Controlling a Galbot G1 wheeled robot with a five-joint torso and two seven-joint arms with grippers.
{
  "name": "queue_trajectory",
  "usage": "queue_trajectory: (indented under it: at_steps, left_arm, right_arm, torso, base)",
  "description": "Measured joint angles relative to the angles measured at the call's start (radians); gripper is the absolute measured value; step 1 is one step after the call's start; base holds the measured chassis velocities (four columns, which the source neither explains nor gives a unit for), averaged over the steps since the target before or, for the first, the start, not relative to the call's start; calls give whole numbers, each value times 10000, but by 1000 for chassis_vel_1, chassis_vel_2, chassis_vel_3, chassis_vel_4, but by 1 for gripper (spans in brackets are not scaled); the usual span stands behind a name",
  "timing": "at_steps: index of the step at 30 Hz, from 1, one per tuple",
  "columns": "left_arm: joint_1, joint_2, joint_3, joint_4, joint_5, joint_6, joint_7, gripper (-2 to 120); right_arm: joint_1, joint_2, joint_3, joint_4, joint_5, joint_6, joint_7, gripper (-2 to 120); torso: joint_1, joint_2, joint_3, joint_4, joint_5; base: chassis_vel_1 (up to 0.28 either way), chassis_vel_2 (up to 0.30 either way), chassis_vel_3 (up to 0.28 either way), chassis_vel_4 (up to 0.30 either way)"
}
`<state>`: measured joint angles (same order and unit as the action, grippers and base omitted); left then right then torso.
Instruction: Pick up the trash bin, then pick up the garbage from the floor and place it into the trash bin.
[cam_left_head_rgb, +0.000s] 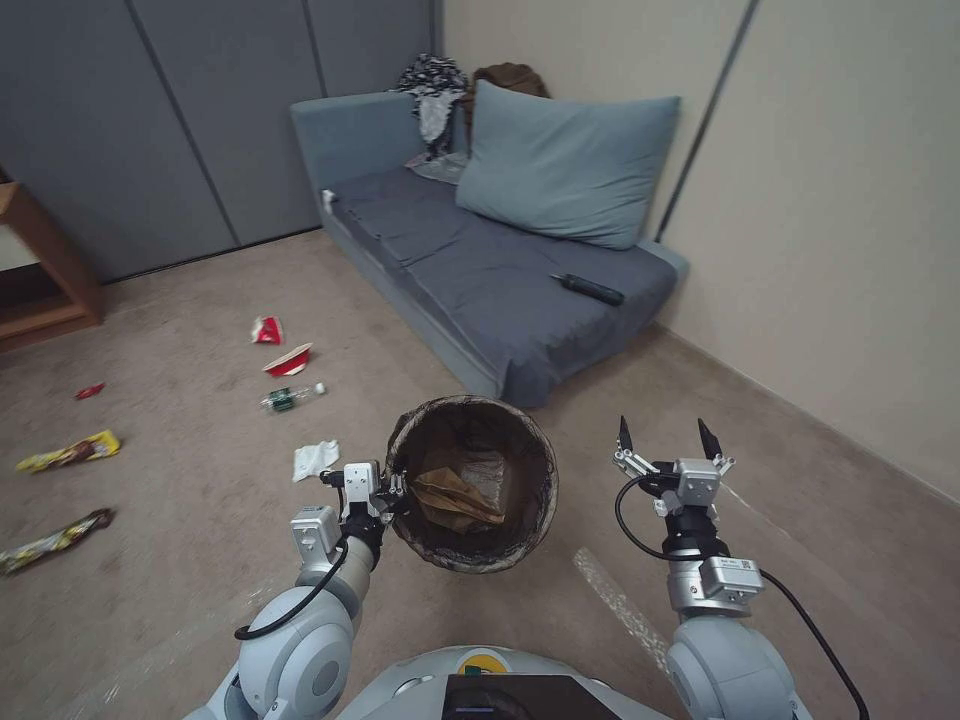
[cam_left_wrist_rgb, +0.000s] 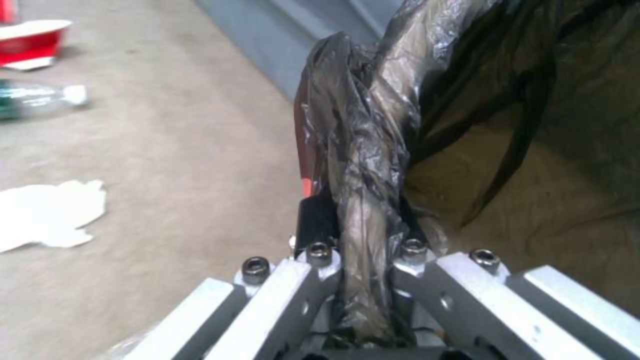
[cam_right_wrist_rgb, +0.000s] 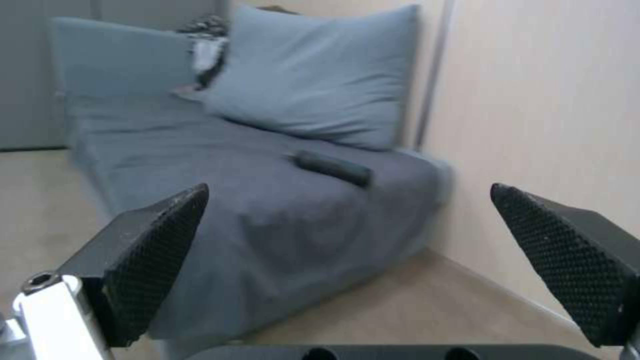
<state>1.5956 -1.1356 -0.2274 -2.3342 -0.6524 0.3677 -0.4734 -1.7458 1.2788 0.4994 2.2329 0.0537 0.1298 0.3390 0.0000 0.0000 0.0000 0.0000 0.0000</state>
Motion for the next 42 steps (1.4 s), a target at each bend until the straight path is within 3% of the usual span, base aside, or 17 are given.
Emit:
queue_trajectory:
  at_steps: [42]
  left_arm:
    - [37, -58, -63, 55, 244, -53, 30, 2]
  right_arm:
    - [164, 57, -193, -164, -32, 18, 90, 100]
  torso:
    - [0, 0, 0, 3, 1]
  base:
    - [121, 121, 121, 123]
